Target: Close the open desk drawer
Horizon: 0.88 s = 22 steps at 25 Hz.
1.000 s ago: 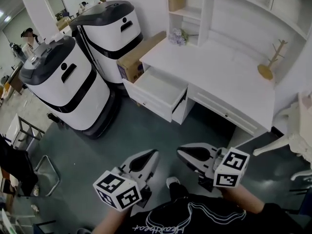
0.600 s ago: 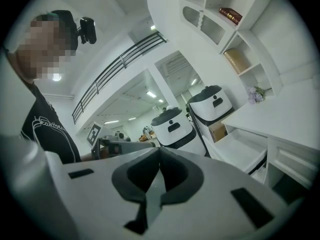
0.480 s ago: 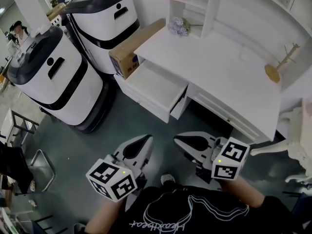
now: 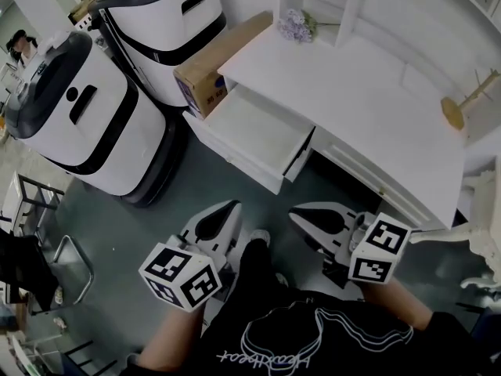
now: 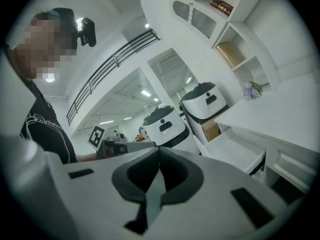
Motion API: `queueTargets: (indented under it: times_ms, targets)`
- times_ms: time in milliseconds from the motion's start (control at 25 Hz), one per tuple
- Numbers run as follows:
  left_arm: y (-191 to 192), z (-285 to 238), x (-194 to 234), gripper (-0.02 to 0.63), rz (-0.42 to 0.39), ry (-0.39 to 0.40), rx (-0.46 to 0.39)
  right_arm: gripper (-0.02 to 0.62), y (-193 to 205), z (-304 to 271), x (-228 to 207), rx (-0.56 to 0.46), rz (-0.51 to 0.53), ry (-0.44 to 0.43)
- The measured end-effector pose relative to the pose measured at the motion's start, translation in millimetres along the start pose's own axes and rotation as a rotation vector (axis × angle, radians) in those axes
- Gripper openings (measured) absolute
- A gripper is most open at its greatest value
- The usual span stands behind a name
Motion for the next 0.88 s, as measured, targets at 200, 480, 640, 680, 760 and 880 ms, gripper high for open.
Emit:
queueTargets:
  times_ms: [200,480,640,680,760,880]
  targets:
    - [0.0,-25.2,29.0,0.005,-0.023,0.008,0.045,0.006,-6.8,-17.8,-26.5,-0.017,-0.037,0.042]
    - [4.1,-61.7,77.9,0.005,-0.035,0.011,0.115,0.006,-12.1,-46.1,-62.6,-0.015,-0.081,0.106]
    - [12.7,-76.1,105.5,0.005,-0.065,0.012,0.155,0.006,-7.2,-60.6,-77.4,-0.011,-0.112,0.135]
    - [16.5,-79.6,112.4,0.005,-0.066,0.010,0.166,0.006,-5.8,-64.2,-81.0,-0.009,-0.117,0.143]
    - [24.8,-86.6,125.4,0.005,-0.062,0.008,0.185,0.006,-2.7,-71.1,-87.9,-0.006,-0.128,0.156]
    - [35.9,-97.4,141.8,0.005,-0.057,0.012,0.208,0.006,3.6,-79.4,-97.6,0.002,-0.143,0.176]
Point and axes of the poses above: the fingertips, and each gripper's own axes: z backward along the fingers, x to its left, y out of its underside, the point moved 8 cm from there along z, backward along the fingers, and after that the axes turned 13 degrees about -x, right-handed, at the moved point
